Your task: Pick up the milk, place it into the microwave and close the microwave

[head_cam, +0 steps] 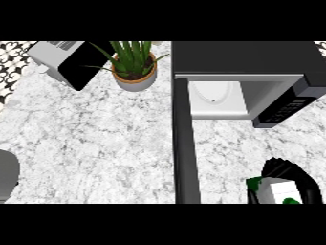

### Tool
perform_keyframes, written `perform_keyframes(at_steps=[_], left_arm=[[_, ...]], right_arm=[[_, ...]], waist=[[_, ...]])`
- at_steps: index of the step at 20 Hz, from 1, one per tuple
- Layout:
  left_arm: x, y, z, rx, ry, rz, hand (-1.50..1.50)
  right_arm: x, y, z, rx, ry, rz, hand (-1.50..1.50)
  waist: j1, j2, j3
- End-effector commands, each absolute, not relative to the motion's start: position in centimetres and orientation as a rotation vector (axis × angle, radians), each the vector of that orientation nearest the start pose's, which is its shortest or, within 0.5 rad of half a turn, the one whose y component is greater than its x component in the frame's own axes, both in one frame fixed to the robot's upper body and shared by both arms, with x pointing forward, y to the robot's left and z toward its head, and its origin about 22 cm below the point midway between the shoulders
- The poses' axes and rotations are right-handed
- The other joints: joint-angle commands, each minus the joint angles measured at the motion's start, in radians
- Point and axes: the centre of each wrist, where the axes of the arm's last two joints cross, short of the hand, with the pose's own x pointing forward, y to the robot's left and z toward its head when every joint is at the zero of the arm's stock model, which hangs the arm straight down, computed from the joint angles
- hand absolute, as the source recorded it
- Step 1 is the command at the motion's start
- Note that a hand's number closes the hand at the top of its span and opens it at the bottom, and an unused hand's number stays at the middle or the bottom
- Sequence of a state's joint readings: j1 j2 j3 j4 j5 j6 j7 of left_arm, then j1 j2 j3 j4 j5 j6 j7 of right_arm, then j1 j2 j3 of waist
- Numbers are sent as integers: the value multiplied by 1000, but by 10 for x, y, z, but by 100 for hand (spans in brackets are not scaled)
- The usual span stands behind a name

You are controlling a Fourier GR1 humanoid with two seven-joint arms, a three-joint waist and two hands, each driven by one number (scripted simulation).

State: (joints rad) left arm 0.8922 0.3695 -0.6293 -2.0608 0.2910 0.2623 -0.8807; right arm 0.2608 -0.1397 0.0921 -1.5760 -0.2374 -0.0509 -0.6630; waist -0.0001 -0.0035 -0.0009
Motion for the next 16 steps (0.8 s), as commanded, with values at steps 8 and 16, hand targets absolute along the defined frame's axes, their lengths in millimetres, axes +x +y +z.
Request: perform_keyframes(at_steps=[8,16], left_arm=[[19,213,12,-126,-1912,280,-150],[12,218,-5,-120,-1901,249,-150]], right_arm=[[217,-226,-14,-127,-1971,-79,150],[278,-193,-28,-257,-1901,-19,150]], waist=[[7,3,1],[16,5,1]])
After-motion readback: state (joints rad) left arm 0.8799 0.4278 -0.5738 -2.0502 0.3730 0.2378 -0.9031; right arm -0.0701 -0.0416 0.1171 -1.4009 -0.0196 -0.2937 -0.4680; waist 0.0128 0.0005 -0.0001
